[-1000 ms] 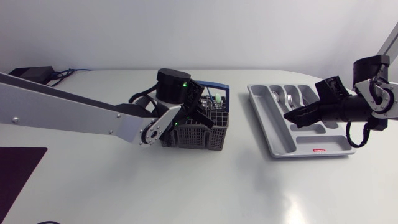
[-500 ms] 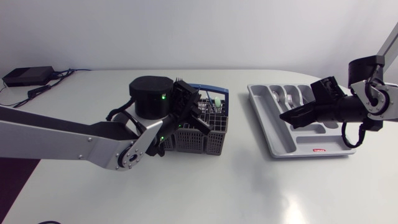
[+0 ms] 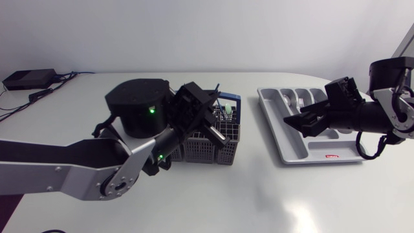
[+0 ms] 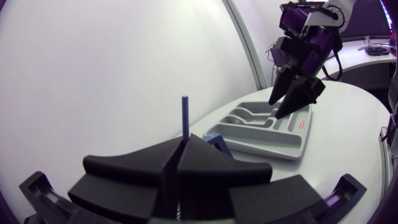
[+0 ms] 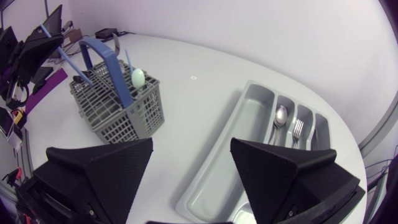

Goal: Unload the cutlery basket into the drawer organizer.

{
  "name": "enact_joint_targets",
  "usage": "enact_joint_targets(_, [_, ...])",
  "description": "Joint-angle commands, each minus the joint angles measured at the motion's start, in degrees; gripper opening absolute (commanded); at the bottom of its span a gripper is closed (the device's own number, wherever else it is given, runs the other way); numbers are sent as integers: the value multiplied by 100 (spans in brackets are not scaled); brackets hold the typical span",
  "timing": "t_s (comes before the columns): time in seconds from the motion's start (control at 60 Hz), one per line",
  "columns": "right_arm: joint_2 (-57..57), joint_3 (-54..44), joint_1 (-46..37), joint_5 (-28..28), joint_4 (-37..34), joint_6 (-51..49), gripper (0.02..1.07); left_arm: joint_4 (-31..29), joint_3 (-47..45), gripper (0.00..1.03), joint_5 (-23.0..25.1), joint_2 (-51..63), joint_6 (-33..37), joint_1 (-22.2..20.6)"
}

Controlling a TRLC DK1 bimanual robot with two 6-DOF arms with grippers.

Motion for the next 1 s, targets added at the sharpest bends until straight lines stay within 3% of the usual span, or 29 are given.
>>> enact_joint_targets(0.0, [-305, -257, 111, -182, 58, -16, 92, 79, -69, 16, 50, -346, 4, -20])
enact_joint_targets(0.117, [-745, -468, 181, -666, 58, -16, 92, -448, 160, 16, 313, -716, -365, 121])
enact_joint_targets(0.267, [-1254, -626, 541, -973, -56, -33, 92, -1450, 617, 16, 1060, -909, -1270, 446])
enact_joint_targets(0.55, [-1246, -319, 937, -1694, -531, 99, 92, -2760, 1399, 16, 2581, -619, -2246, 850])
enact_joint_targets(0.8, [-973, -11, 1596, -1782, -478, 529, 92, -3375, 1900, 16, 3855, -171, -2703, 1070])
enact_joint_targets(0.983, [-648, 217, 1877, -1764, -214, 881, 92, -3542, 2067, 16, 4391, -30, -2887, 1149])
